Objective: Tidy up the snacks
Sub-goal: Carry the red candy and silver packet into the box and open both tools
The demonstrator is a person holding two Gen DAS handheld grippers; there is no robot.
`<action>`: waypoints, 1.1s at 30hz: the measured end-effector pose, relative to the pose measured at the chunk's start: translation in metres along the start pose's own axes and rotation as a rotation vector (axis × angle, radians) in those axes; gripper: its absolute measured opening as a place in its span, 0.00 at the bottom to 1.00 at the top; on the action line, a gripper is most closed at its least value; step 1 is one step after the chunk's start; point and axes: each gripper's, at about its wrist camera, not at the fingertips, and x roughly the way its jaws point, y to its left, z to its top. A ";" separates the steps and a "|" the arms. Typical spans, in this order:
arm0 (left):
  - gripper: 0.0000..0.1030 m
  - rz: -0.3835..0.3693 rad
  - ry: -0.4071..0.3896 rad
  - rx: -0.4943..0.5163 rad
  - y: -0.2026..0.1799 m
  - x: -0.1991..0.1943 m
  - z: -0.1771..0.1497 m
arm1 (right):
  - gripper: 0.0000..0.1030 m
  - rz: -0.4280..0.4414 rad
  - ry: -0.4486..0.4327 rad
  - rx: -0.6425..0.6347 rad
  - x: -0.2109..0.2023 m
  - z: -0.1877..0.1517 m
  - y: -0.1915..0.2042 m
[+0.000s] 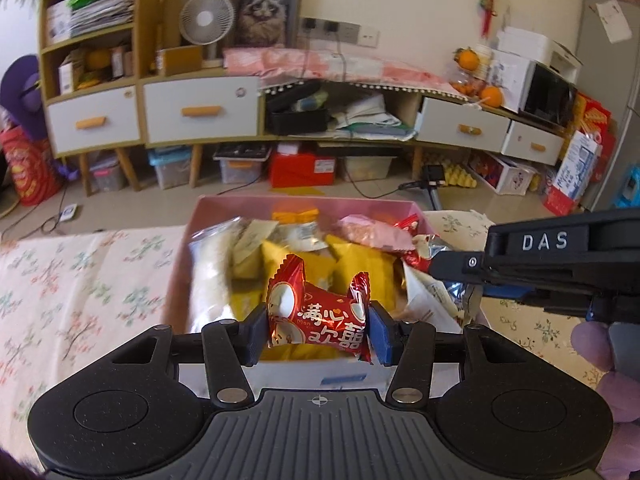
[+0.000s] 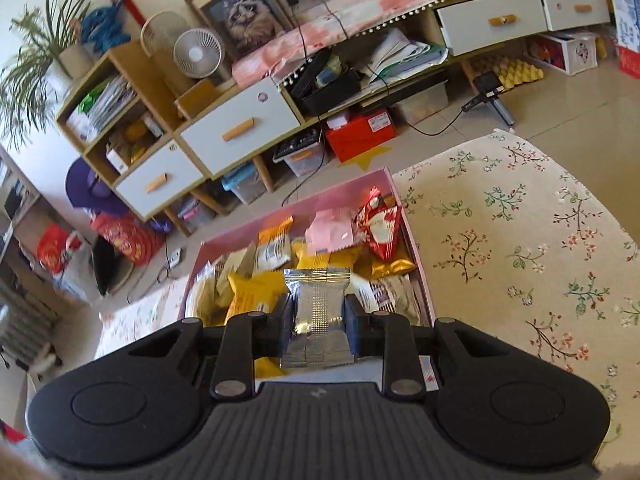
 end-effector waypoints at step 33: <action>0.77 -0.001 -0.037 0.145 -0.015 0.026 0.011 | 0.50 0.019 -0.019 0.054 0.022 0.022 -0.009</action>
